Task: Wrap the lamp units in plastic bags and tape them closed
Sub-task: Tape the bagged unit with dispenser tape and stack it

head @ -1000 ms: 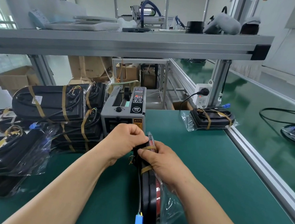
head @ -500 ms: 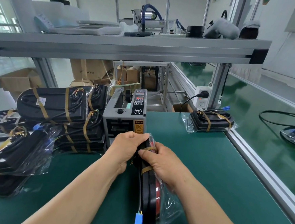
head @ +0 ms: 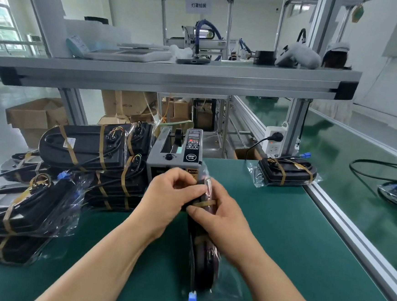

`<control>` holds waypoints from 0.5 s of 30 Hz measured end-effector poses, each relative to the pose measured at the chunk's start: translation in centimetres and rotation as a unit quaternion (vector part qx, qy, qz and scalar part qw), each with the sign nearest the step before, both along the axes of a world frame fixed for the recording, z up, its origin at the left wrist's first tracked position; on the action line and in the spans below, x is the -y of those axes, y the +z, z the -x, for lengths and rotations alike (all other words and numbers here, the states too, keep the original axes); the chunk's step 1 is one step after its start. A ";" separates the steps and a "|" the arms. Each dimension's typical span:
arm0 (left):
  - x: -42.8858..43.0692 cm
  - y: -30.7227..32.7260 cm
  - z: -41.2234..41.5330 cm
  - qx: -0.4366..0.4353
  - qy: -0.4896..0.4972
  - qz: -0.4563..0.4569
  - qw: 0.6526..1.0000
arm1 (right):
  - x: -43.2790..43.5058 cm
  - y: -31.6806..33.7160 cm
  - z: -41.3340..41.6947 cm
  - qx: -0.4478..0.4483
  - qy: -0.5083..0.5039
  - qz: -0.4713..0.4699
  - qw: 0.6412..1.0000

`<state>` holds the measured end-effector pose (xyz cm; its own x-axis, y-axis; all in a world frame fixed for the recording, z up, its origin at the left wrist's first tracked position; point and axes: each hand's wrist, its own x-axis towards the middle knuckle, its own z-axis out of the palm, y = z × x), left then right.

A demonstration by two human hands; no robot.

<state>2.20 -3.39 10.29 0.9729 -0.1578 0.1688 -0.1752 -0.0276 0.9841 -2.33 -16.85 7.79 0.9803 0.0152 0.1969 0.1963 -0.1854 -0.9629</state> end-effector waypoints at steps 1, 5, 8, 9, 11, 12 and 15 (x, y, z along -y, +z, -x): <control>-0.1 0.4 0.6 0.038 0.001 -0.012 0.999 | -0.1 0.2 0.2 0.027 -0.010 0.007 1.000; -0.7 0.8 3.2 0.165 -0.027 -0.062 0.984 | 0.2 -0.1 1.2 0.063 -0.003 0.015 0.998; -1.4 0.3 4.8 0.226 -0.043 -0.053 0.972 | 0.0 0.1 2.6 0.027 0.003 -0.088 0.996; -1.4 0.0 5.4 0.238 -0.048 -0.048 0.969 | -0.3 0.3 3.0 0.009 -0.018 -0.114 0.993; -1.1 -0.5 6.6 0.252 -0.054 -0.032 0.966 | -1.1 0.9 3.6 -0.023 -0.068 -0.095 0.993; -1.0 -0.8 7.1 0.264 -0.053 -0.028 0.963 | -1.4 1.2 3.8 -0.033 -0.086 -0.076 0.993; -0.7 -1.3 8.0 0.297 -0.047 -0.038 0.953 | -1.8 1.7 4.5 0.005 -0.128 -0.039 0.991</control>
<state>-5.80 -2.66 8.96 0.6908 -0.2733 0.6694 -0.7054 -0.0512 0.7070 -6.81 -15.05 9.52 0.9480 -0.2498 0.1970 0.1618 -0.1548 -0.9746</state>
